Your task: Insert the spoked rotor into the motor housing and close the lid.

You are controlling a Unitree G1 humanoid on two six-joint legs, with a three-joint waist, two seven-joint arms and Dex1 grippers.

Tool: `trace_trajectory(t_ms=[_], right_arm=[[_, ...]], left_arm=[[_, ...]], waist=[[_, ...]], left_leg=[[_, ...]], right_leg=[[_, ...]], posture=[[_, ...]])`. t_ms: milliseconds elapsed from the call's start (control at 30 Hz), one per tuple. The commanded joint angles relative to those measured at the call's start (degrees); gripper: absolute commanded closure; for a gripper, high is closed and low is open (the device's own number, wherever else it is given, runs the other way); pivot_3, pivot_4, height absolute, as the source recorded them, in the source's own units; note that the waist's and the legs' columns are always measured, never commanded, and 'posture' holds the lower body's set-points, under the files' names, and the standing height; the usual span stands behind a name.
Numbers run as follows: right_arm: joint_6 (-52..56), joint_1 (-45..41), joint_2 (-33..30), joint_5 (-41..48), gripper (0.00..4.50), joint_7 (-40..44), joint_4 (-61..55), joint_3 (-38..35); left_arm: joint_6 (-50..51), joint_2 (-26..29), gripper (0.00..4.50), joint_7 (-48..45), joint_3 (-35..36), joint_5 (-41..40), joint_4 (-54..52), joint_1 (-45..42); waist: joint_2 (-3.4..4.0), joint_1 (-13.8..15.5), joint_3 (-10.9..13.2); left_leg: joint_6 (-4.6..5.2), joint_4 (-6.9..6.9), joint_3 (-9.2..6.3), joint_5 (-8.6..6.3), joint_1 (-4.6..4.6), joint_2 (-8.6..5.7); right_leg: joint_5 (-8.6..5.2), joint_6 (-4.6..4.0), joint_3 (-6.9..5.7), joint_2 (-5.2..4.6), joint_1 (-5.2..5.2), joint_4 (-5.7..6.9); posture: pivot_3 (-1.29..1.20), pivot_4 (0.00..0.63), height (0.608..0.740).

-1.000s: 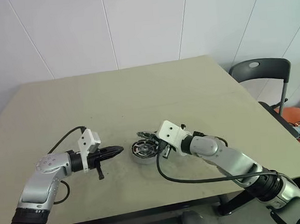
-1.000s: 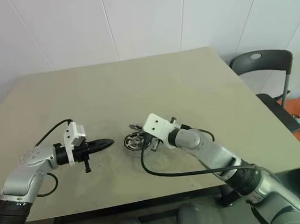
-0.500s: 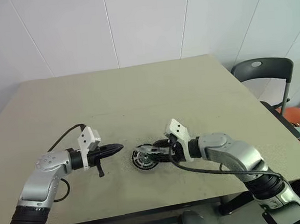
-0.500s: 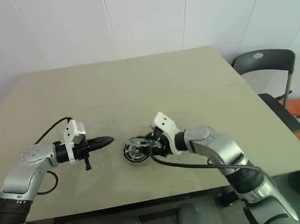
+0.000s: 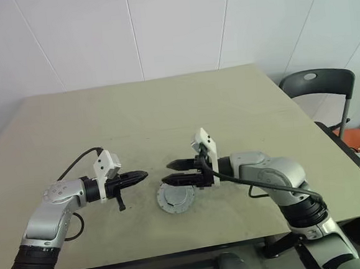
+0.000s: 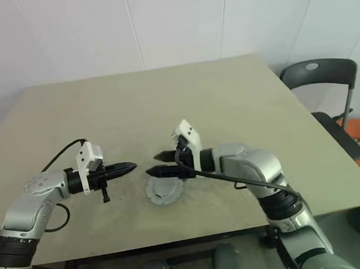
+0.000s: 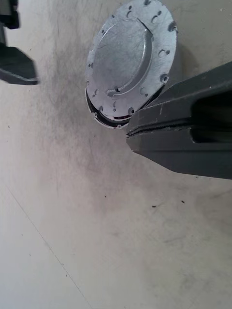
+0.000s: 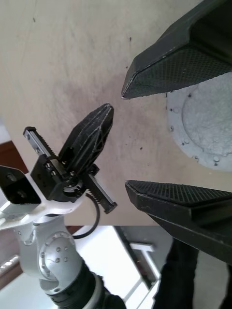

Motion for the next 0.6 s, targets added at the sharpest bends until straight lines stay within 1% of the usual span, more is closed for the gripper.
trace_trajectory(t_ms=[33, 100, 200, 233, 300, 500, 567, 600], right_arm=[[-1.2, -0.6, -1.5, -0.9, 1.71, 2.0, -0.8, -0.1], [-1.8, 0.1, -2.5, -2.0, 1.71, 3.1, -0.8, 1.0], [-4.5, 0.7, -4.2, -6.1, 1.71, 4.1, -0.5, 4.4], [-5.2, 0.9, -4.5, -6.7, 1.88, 4.9, -0.6, 5.0], [-6.2, 1.1, -4.5, -7.9, 2.33, 5.4, -1.0, 6.0], [-9.6, 1.4, -4.3, -13.5, 4.39, 5.2, -0.2, 9.7], [-10.0, 1.6, -3.5, -14.3, 4.13, 4.6, 0.0, 9.8], [-10.0, 1.7, -3.2, -14.5, 3.84, 4.5, -0.1, 9.8]], left_arm=[[0.5, 0.5, 4.50, 0.3, 1.2, -0.7, -2.2, -1.0], [0.6, 0.3, 4.50, 0.2, 1.2, -0.8, -2.3, -1.1], [0.9, 0.0, 4.50, -0.2, 1.3, -1.6, -2.7, -1.0], [1.0, 0.0, 4.50, -0.4, 1.3, -1.7, -2.8, -0.9], [1.4, 0.5, 4.50, -1.4, 1.4, -2.2, -3.5, -0.4], [1.7, 0.8, 4.50, -1.4, 1.9, -2.5, -4.0, 0.1], [1.5, 0.8, 4.50, -1.4, 1.9, -2.3, -3.8, 0.1], [1.3, 0.8, 4.50, -1.3, 1.9, -2.2, -3.6, 0.1]], waist=[[0.00, 0.2, 0.0], [-0.01, 0.3, 0.0], [0.00, 0.3, 0.0], [-0.01, 0.3, 0.0], [-0.01, 0.1, 0.0], [-0.01, 0.2, 0.0], [-0.01, 0.2, 0.0], [-0.01, 0.2, 0.0]], left_leg=[[0.02, 0.00, 0.00, -0.01, 0.00, 0.00], [0.24, 0.00, 0.00, -0.13, 0.00, -0.01], [0.25, 0.00, 0.00, -0.13, 0.02, -0.01], [0.25, 0.00, 0.00, -0.13, 0.02, -0.01], [0.25, 0.00, 0.00, -0.13, 0.02, -0.01], [0.25, 0.01, 0.00, -0.13, 0.04, -0.01], [0.25, 0.01, 0.00, -0.13, 0.04, -0.01], [0.24, 0.01, 0.00, -0.13, 0.04, -0.01]], right_leg=[[0.00, 0.00, 0.00, 0.00, 0.01, 0.00], [0.00, 0.00, 0.00, 0.00, 0.04, -0.02], [0.00, 0.00, -0.01, 0.00, 0.05, -0.02], [0.00, 0.00, -0.01, 0.00, 0.05, -0.02], [0.00, 0.00, -0.01, 0.00, 0.05, -0.02], [0.00, 0.00, -0.01, 0.00, 0.06, 0.00], [0.00, 0.00, -0.01, 0.00, 0.07, -0.01], [0.00, 0.00, -0.01, 0.00, 0.06, 0.00]], posture=[[0.00, 0.000, 0.740], [0.00, 0.000, 0.740], [0.00, 0.000, 0.740], [0.00, 0.000, 0.740], [0.00, 0.000, 0.740], [0.00, 0.000, 0.740], [0.00, 0.000, 0.740], [0.00, 0.000, 0.740]])
